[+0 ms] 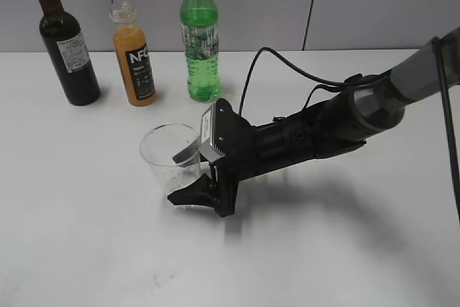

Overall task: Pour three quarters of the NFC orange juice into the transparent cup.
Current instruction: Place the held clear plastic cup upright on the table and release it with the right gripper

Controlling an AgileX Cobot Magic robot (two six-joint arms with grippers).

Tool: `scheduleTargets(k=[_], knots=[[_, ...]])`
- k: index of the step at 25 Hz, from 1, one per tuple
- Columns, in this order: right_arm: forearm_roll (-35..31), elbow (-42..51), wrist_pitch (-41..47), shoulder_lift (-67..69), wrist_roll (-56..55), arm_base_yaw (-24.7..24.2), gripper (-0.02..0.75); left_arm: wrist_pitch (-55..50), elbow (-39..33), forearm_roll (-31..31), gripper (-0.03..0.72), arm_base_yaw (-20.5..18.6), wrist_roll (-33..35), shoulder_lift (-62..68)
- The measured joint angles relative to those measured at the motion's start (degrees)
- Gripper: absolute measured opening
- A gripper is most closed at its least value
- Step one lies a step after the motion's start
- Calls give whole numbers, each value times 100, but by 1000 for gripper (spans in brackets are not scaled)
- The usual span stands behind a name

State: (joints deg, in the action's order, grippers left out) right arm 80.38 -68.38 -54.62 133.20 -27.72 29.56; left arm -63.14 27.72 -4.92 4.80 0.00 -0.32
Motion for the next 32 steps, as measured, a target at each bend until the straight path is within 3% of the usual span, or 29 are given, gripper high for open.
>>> scheduleTargets(k=[6,12,20,25,32], knots=[[243,0,152,0,-139,215,543,0,0,0,237,0,0,0],[86,0,253,0,-127,258,641,0,0,0,237,0,0,0],[153,0,299,0,-174,258,648,0,0,0,237,0,0,0],[656,-6,857,-214,-716,258,648,0,0,0,237,0,0,0],[2161,-18,1702,-669,-2271,188,648,0,0,0,237,0,0,0]])
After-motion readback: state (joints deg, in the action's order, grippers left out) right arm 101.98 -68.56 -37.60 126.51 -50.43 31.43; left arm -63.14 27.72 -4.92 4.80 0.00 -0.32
